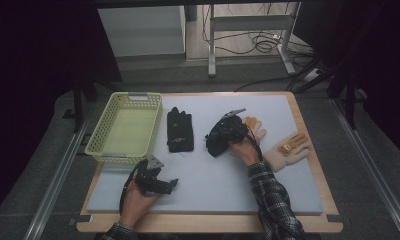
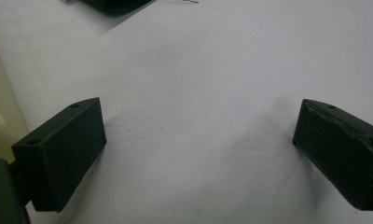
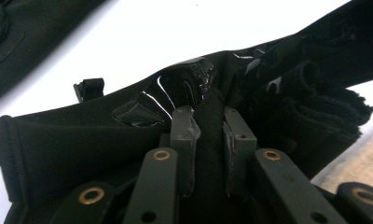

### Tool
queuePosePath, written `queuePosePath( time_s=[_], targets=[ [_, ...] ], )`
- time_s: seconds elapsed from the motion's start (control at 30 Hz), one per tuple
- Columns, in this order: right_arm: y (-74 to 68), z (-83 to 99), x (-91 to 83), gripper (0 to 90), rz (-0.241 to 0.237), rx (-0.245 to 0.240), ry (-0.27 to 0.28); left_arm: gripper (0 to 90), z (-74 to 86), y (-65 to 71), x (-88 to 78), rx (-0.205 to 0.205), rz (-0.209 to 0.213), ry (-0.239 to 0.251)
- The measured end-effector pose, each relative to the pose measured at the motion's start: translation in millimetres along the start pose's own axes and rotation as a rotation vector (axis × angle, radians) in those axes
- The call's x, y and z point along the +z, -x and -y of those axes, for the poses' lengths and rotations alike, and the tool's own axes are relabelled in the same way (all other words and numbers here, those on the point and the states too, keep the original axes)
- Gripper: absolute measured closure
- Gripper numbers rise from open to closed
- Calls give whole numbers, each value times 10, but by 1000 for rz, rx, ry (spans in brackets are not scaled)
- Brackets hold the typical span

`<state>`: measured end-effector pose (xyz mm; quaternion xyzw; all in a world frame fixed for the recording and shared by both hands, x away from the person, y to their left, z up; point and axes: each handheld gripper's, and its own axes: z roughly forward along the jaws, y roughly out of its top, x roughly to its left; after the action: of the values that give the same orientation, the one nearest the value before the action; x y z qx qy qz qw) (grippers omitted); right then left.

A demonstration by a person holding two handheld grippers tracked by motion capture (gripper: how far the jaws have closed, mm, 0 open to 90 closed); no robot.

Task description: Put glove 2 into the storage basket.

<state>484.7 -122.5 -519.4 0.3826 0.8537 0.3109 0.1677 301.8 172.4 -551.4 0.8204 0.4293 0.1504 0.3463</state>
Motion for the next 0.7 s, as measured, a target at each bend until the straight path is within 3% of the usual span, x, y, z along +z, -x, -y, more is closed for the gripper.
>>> queuePosePath(
  time_s=[0.13, 0.3, 0.5, 0.7],
  targets=[
    [-13, -19, -39, 782, -11, -56, 14, 26, 1, -1, -1, 1, 1, -1],
    [-85, -77, -229, 781, -83, -115, 62, 26, 1, -1, -2, 1, 1, -1],
    [-359, -90, -559, 776, -179, -231, 85, 26, 1, -1, -3, 1, 0, -1],
    [-656, 103, -824, 773, -262, -299, 69, 26, 1, -2, -2, 2, 0, 0]
  ],
)
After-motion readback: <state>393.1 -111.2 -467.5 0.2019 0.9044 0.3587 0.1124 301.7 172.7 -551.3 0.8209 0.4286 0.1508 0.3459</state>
